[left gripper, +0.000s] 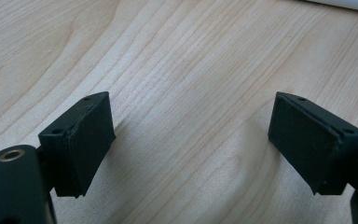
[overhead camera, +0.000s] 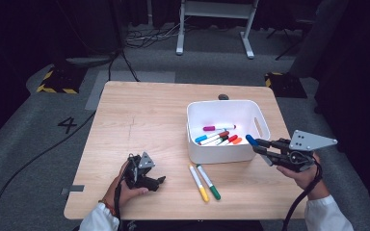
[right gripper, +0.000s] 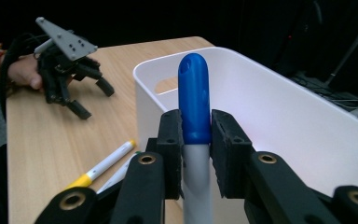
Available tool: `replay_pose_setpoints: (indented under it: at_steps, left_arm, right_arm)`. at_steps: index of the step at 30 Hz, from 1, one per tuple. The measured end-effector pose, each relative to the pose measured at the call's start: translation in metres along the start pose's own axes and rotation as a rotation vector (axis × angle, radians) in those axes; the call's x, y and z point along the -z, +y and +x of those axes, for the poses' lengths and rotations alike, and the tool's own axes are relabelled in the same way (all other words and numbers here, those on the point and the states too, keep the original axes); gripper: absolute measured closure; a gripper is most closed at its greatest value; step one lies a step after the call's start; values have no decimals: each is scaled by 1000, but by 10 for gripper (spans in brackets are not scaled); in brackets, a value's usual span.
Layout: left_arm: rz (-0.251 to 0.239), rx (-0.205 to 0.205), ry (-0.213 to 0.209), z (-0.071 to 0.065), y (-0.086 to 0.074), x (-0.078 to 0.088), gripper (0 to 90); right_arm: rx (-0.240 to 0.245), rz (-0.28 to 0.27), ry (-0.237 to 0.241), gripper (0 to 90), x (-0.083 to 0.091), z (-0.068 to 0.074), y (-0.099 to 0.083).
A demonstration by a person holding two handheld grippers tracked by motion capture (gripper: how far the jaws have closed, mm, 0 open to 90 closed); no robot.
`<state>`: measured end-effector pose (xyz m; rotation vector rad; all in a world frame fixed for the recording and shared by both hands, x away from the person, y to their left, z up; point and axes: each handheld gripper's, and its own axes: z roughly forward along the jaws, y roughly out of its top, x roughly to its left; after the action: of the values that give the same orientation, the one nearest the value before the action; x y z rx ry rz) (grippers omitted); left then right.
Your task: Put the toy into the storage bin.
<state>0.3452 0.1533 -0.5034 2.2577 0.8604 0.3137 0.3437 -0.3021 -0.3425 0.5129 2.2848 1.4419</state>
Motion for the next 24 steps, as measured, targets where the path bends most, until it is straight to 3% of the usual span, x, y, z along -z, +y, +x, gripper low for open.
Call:
replay_pose_setpoints:
  at_steps: [9,11,17,24]
  left_arm:
    - [0,0,0,0,0,0,144]
    - [0,0,0,0,0,0,144]
    - [0,-1,0,0,0,0,144]
    - [0,-1,0,0,0,0,144]
  right_arm:
    - [42,-35,-41,749,15,-26,43]
    - [63,-19,-62,749,12,-31,52]
    - [70,44,-49,749,-12,-43,66]
    - [72,137,-12,749,-55,-56,61]
